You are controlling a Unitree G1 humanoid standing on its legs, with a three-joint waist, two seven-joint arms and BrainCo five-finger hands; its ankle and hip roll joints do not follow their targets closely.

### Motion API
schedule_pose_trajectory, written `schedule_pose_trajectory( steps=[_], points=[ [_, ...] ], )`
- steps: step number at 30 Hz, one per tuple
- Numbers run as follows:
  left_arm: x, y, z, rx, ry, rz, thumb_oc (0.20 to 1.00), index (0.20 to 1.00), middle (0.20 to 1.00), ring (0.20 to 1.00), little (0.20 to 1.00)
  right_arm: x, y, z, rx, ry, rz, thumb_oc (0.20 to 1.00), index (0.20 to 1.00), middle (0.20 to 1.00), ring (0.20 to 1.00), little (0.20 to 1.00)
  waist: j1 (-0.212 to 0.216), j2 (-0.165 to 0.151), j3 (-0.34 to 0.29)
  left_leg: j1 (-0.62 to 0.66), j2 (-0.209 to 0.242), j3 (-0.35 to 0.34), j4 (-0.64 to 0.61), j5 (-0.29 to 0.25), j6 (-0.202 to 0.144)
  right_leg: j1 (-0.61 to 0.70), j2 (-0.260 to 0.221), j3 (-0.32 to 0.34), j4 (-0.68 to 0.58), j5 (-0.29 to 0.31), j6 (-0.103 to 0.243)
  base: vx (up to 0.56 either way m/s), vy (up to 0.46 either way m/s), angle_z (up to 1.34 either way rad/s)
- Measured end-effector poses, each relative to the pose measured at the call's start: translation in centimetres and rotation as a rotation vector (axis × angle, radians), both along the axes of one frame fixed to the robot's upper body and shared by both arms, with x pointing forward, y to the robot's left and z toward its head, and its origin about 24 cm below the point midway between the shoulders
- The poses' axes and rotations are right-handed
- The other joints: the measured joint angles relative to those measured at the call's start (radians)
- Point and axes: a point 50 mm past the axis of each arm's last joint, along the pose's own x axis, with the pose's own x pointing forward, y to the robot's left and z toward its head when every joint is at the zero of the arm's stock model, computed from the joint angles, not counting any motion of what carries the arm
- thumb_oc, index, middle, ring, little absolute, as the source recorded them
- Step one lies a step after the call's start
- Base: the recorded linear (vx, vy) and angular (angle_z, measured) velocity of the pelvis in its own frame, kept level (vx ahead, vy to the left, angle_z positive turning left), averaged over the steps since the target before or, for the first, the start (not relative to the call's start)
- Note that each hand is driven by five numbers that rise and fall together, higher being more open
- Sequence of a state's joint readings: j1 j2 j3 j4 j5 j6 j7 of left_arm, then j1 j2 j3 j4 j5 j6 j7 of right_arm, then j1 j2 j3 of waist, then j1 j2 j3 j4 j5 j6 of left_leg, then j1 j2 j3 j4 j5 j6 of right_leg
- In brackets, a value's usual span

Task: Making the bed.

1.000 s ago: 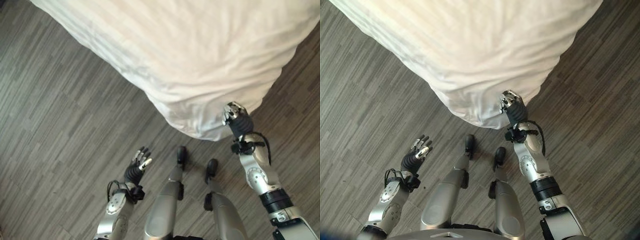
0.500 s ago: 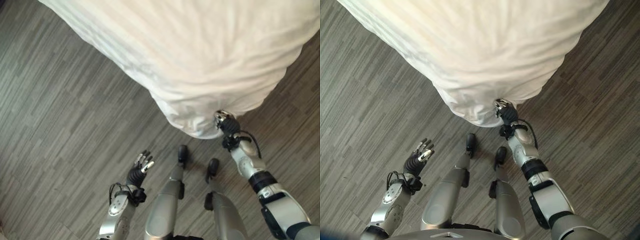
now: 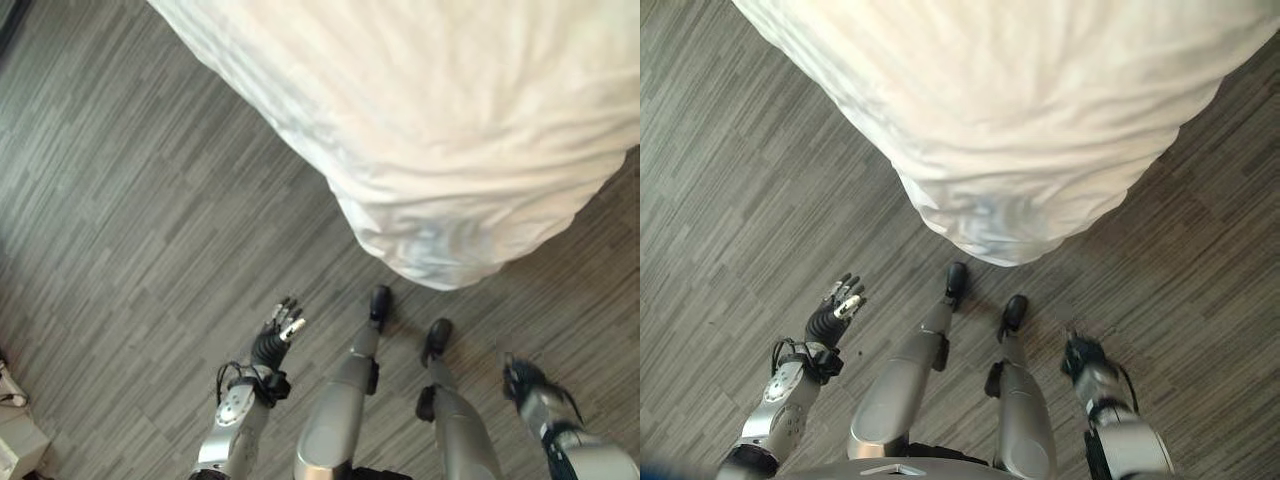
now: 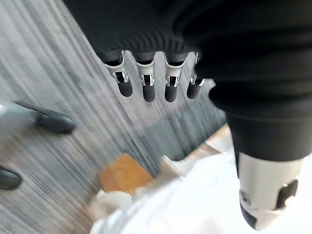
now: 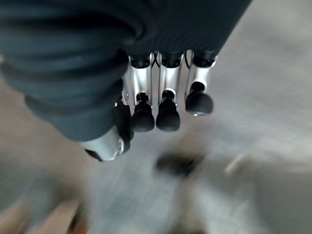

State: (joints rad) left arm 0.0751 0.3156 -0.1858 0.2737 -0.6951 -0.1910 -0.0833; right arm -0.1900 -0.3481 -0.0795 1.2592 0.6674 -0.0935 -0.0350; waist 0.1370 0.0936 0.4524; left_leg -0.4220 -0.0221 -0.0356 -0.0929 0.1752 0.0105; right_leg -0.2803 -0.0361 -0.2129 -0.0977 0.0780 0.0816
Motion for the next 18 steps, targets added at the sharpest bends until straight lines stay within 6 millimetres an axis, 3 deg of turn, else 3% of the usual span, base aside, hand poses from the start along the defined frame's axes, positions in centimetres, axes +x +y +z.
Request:
schedule_pose_trajectory(
  steps=[1,4,5,7,9,10,11,12,13,14,15,16,18],
  points=[
    [0.2,0.1,0.1,0.003,-0.003,0.003,1.0,1.0,1.0,1.0,1.0,-0.9,-0.4,0.1,0.001,-0.051,-0.042,0.2,0.2,0.2,0.2,0.2,-0.04,-0.017,-0.002,0.019,0.005,0.01,0.0,-0.008,-0.01,0.013,0.003,0.01,0.0,0.002,-0.003,0.06,0.048,-0.18],
    [0.3,0.4,0.3,0.006,-0.008,0.015,1.0,1.0,1.0,1.0,1.0,-1.3,-0.6,0.4,-0.013,-0.089,-0.059,0.2,0.2,0.2,0.2,0.2,-0.069,-0.053,-0.015,0.049,0.013,0.03,0.0,-0.026,-0.033,0.029,0.007,0.039,0.0,0.002,0.0,0.08,0.08,-0.32],
    [0.4,0.5,0.4,0.005,-0.011,0.018,1.0,1.0,1.0,1.0,1.0,-1.4,-0.8,0.6,-0.015,-0.117,-0.08,0.2,0.2,0.2,0.2,0.2,-0.085,-0.059,-0.017,0.066,0.014,0.043,0.0,-0.028,-0.031,0.042,0.007,0.048,0.0,0.004,-0.002,0.06,0.133,-0.42],
    [-0.2,1.7,0.1,0.027,0.008,0.055,1.0,1.0,1.0,1.0,1.0,-0.8,-0.7,1.5,-0.025,-0.21,-0.115,0.2,0.2,0.2,0.2,0.2,-0.106,-0.101,-0.05,0.132,0.024,0.114,0.0,-0.055,-0.02,0.063,0.007,0.119,0.016,0.005,0.007,0.02,0.054,-0.86],
    [0.0,2.3,0.3,0.04,0.009,0.07,1.0,1.0,1.0,1.0,1.0,-0.2,-0.3,2.7,-0.043,-0.3,-0.117,0.2,0.2,0.2,0.2,0.2,-0.13,-0.109,-0.075,0.169,0.032,0.166,0.0,-0.067,-0.014,0.07,0.007,0.165,0.056,0.005,0.01,0.03,-0.033,-0.75],
    [0.2,2.8,0.6,0.046,-0.001,0.092,1.0,1.0,1.0,1.0,1.0,0.4,0.3,4.2,-0.042,-0.408,-0.133,0.42,0.42,0.42,0.42,0.42,-0.161,-0.109,-0.076,0.205,0.033,0.178,0.0,-0.07,-0.009,0.092,0.009,0.181,0.072,-0.004,0.02,0.0,-0.066,-0.53],
    [0.0,3.3,0.6,0.053,0.002,0.117,1.0,1.0,1.0,1.0,1.0,0.9,1.4,5.4,-0.036,-0.499,-0.135,1.0,1.0,1.0,1.0,1.0,-0.174,-0.116,-0.087,0.239,0.036,0.199,0.0,-0.074,-0.003,0.115,0.007,0.194,0.065,-0.005,0.023,-0.06,-0.117,-0.64],
    [0.1,3.8,0.8,0.064,-0.002,0.137,1.0,1.0,1.0,1.0,1.0,1.5,2.6,6.3,-0.018,-0.563,-0.127,1.0,1.0,1.0,1.0,1.0,-0.185,-0.125,-0.116,0.267,0.047,0.23,-0.001,-0.081,0.013,0.139,0.004,0.211,0.044,-0.02,0.03,-0.19,-0.273,-1.68],
    [0.1,3.5,0.9,0.047,-0.018,0.165,1.0,1.0,1.0,1.0,1.0,4.1,5.0,8.2,-0.012,-0.639,0.0,1.0,1.0,1.0,1.0,1.0,-0.152,-0.084,-0.18,0.29,0.135,0.345,0.001,-0.084,0.035,0.122,-0.041,-0.059,0.158,-0.042,-0.008,-0.17,-0.228,-1.96],
    [0.4,3.1,1.2,0.046,-0.031,0.152,1.0,1.0,1.0,1.0,1.0,5.5,6.5,10.1,-0.039,-0.703,0.114,1.0,1.0,1.0,1.0,1.0,-0.145,-0.064,-0.205,0.311,0.161,0.387,0.008,-0.088,0.033,0.131,-0.091,-0.138,0.248,-0.055,0.022,-0.14,-0.261,-1.99],
    [0.0,3.2,1.5,0.057,-0.045,0.15,1.0,1.0,1.0,1.0,1.0,6.2,8.3,12.4,-0.055,-0.802,0.221,1.0,1.0,1.0,1.0,1.0,-0.135,-0.075,-0.239,0.325,0.163,0.417,0.018,-0.104,0.018,0.147,-0.17,-0.157,0.292,-0.07,0.045,-0.05,-0.186,-1.14],
    [-0.4,3.3,1.5,0.061,-0.055,0.15,1.0,1.0,1.0,1.0,1.0,6.7,9.7,13.7,-0.059,-0.878,0.274,1.0,1.0,1.0,1.0,1.0,-0.132,-0.098,-0.29,0.323,0.155,0.447,0.018,-0.11,0.008,0.15,-0.216,-0.151,0.259,-0.067,0.052,-0.09,-0.317,-0.79],
    [-0.3,3.3,2.0,0.064,-0.074,0.153,1.0,1.0,1.0,1.0,1.0,7.6,10.6,15.6,-0.07,-0.967,0.308,1.0,1.0,1.0,1.0,1.0,-0.136,-0.168,-0.347,0.339,0.133,0.451,0.019,-0.098,-0.023,0.24,-0.238,-0.12,0.11,-0.009,0.089,-0.11,-0.375,-0.23]
  ],
)
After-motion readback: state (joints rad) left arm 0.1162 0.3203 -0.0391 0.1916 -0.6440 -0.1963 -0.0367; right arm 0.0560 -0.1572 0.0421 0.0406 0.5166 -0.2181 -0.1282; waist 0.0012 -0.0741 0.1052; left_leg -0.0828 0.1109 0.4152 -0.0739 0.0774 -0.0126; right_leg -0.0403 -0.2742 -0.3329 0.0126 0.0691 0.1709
